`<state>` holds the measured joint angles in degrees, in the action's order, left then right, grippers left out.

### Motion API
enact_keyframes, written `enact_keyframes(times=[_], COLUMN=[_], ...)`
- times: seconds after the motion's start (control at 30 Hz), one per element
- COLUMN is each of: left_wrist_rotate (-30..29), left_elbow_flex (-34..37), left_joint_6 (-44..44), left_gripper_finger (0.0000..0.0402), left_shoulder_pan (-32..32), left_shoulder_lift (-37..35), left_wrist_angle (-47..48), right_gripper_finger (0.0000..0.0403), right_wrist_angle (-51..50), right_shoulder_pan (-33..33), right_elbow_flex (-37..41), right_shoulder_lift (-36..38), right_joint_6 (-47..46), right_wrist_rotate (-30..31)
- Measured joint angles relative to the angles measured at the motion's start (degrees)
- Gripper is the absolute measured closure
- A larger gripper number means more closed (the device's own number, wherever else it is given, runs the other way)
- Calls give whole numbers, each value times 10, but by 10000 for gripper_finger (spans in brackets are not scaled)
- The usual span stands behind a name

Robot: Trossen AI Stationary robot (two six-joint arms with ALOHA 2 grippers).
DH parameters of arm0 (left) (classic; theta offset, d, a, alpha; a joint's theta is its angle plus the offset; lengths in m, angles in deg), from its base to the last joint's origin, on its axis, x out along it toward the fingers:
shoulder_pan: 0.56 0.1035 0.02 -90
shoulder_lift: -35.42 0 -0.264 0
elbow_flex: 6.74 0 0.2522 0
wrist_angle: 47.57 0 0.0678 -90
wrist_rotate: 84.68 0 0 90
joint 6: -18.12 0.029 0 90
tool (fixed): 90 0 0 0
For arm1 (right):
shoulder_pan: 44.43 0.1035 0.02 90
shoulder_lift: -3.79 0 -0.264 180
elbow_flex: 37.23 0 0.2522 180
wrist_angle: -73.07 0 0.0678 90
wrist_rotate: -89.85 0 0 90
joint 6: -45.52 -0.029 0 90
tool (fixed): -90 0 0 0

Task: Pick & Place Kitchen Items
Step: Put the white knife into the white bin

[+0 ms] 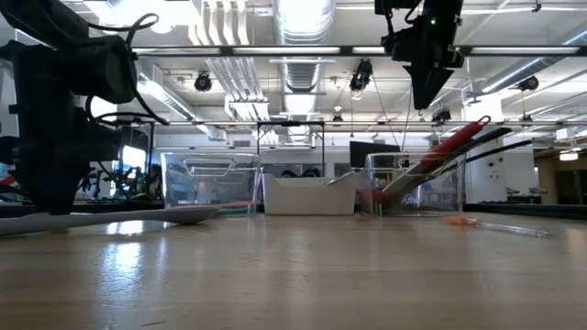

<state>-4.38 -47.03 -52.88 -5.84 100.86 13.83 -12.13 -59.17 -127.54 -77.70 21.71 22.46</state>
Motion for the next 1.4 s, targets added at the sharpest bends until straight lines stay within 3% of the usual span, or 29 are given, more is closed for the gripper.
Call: enact_keyframes(times=[0.7, 1.0, 1.27, 1.4], left_wrist_rotate=[-96, -153, -225, -280], left_elbow_flex=[-27, -78, -103, -108], left_joint_6=[35, 19, 51, 93], left_gripper_finger=[321, 321, 321, 321], left_shoulder_pan=[1, 1, 0, -1], left_shoulder_lift=[-212, -237, -242, -254], left_wrist_angle=[62, 174, 170, 116], right_gripper_finger=[280, 280, 280, 280], right_wrist_angle=[4, 7, 84, 164], right_shoulder_pan=[0, 0, 19, 58], right_elbow_flex=[7, 8, 22, 43], right_shoulder_lift=[0, 0, 0, 0], right_joint_6=[-2, -2, 15, 39], right_wrist_rotate=[-1, -1, -2, -2])
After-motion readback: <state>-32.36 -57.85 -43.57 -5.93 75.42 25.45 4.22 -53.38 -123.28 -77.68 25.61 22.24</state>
